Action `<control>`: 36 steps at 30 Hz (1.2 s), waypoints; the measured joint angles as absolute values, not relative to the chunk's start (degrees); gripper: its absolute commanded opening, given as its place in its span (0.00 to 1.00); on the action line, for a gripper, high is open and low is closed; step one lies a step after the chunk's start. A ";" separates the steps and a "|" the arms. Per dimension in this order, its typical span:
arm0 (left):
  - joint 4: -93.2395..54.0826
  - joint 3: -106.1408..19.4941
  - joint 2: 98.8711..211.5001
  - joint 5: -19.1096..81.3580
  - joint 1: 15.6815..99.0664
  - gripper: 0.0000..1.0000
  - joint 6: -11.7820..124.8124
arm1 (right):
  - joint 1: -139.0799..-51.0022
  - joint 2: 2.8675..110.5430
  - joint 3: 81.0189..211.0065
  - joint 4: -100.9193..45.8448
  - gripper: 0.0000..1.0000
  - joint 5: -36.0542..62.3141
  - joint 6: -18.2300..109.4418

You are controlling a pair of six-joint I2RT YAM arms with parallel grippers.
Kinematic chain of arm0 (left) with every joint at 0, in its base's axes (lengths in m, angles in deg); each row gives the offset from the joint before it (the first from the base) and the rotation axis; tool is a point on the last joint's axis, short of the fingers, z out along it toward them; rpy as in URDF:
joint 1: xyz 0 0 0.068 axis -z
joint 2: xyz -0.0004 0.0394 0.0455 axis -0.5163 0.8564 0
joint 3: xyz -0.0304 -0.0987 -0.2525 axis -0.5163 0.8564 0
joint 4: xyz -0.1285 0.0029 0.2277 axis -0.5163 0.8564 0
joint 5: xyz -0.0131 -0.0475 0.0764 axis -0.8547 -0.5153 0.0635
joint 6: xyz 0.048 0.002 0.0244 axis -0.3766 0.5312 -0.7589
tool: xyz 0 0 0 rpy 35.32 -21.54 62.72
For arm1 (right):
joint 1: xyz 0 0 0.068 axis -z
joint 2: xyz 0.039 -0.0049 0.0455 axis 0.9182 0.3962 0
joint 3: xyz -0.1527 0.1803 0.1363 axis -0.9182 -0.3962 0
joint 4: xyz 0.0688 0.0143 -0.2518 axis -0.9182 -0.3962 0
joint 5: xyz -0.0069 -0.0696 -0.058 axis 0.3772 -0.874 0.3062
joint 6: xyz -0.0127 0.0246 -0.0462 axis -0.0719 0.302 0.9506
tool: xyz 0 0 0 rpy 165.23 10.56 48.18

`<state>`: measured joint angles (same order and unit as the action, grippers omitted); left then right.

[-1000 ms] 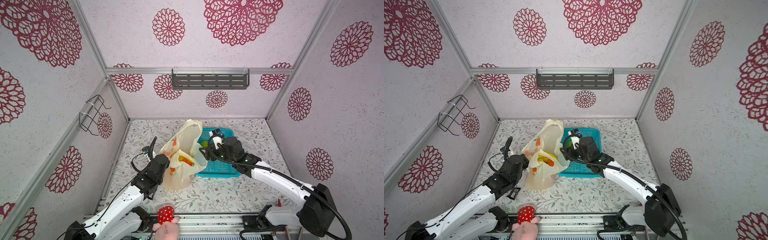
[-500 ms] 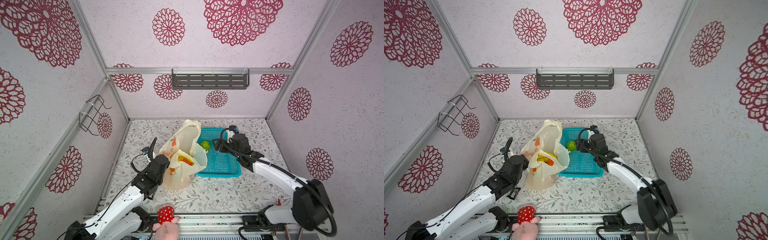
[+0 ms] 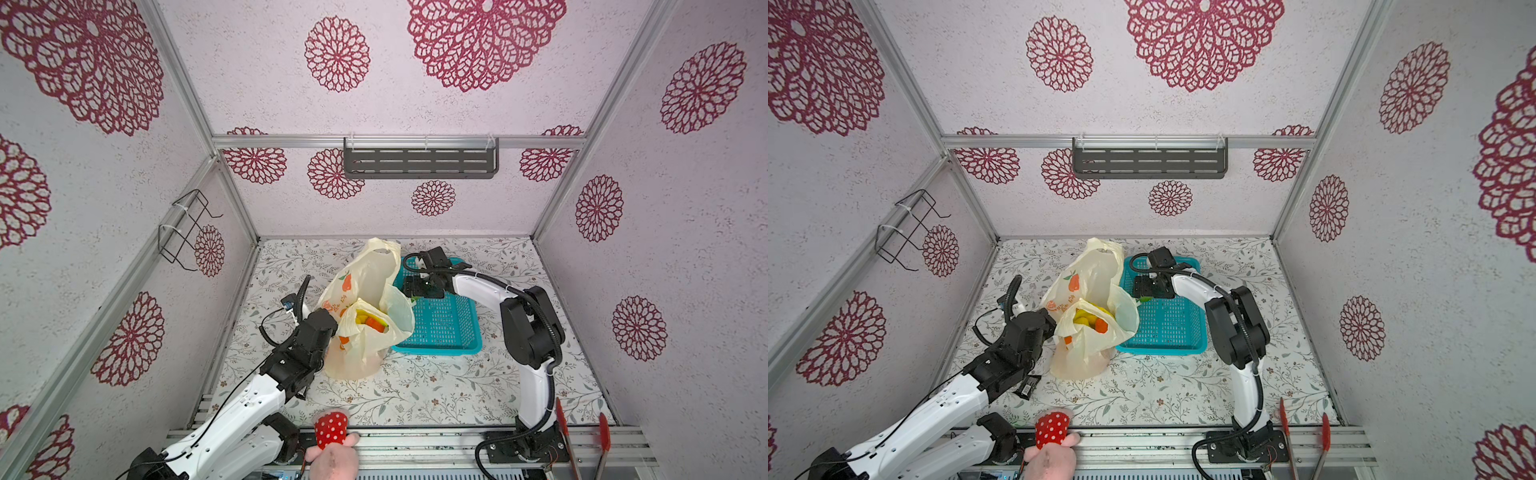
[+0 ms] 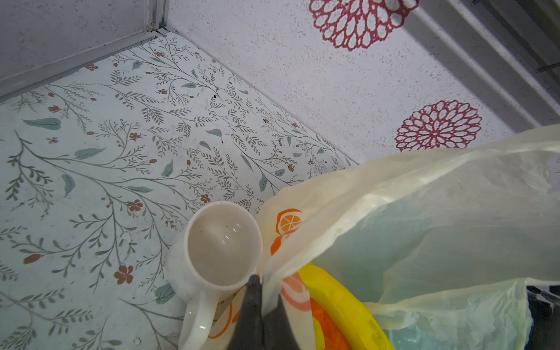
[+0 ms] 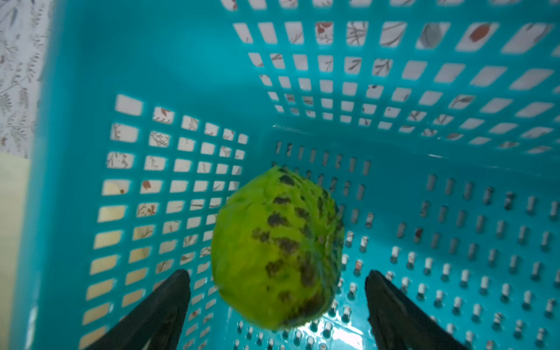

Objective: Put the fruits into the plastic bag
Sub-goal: 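Move the right gripper to the basket and grasp the green chayote, then carry the chayote into the bag opening and open the right gripper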

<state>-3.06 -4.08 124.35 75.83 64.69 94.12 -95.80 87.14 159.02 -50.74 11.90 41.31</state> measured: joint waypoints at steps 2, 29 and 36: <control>-3.06 -4.08 124.35 75.85 64.69 0.00 94.12 | -95.80 88.41 160.85 -52.22 0.85 11.63 42.14; -4.24 -4.08 126.78 75.52 64.67 0.00 93.38 | -95.85 45.68 123.63 -31.33 0.48 14.04 42.71; -5.88 -4.08 128.48 75.19 64.67 0.00 93.27 | -98.21 36.13 119.41 -25.51 0.46 20.86 42.75</control>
